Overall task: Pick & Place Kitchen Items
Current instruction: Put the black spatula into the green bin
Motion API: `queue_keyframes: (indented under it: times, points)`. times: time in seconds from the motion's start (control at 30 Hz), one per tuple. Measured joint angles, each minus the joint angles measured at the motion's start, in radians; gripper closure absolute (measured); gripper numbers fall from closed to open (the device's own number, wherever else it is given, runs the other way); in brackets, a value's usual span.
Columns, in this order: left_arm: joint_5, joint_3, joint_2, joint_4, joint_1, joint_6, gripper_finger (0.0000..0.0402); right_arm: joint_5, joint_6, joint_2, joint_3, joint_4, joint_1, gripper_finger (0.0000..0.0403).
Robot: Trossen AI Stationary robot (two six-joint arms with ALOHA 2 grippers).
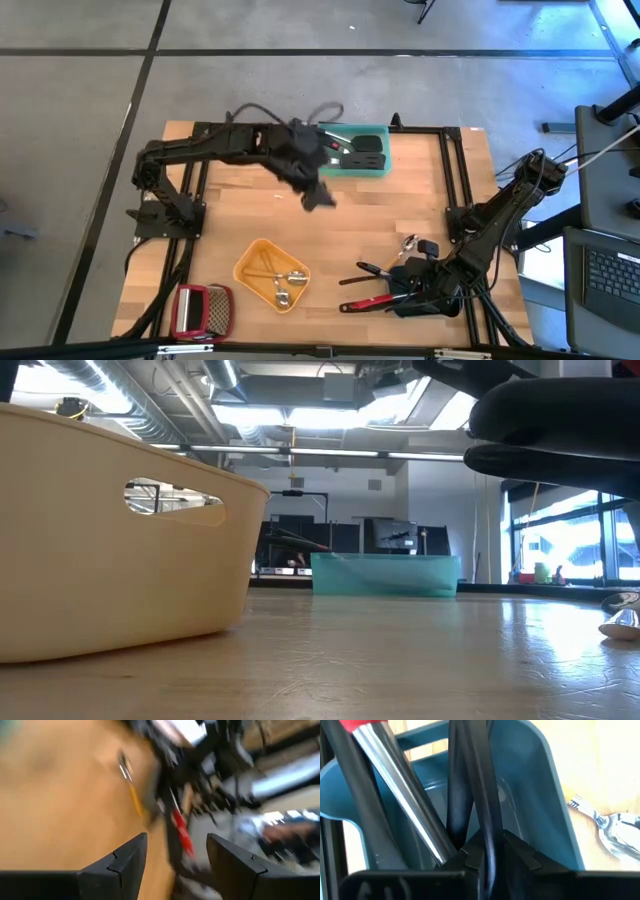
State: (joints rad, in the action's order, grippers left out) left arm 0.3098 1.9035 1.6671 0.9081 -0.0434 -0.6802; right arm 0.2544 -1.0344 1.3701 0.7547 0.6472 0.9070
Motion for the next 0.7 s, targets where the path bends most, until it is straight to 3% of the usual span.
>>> queue_keyframes:
  times: [0.2,0.4,0.53,0.6,0.7]
  points:
    - [0.018,-0.093,0.009,-0.05,0.187,-0.202,0.0201,-0.015,0.002,0.0,0.0,0.01,0.0,0.0338]
    - [-0.148,-0.376,0.009,-0.511,0.351,-0.637,0.0201,-0.022,0.008,0.0,0.0,0.008,0.0,0.0338]
    - [-0.417,-0.582,0.026,-1.002,0.442,-0.953,0.0202,-0.022,0.048,0.0,0.0,0.006,0.002,0.0338]
    - [-0.586,-0.642,0.036,-1.104,0.482,-1.05,0.0205,-0.022,0.073,0.0,0.0,0.006,0.002,0.0338]
    - [-0.747,-0.68,0.036,-1.081,0.554,-1.222,0.0217,-0.023,0.099,0.0,0.0,0.007,0.002,0.0338]
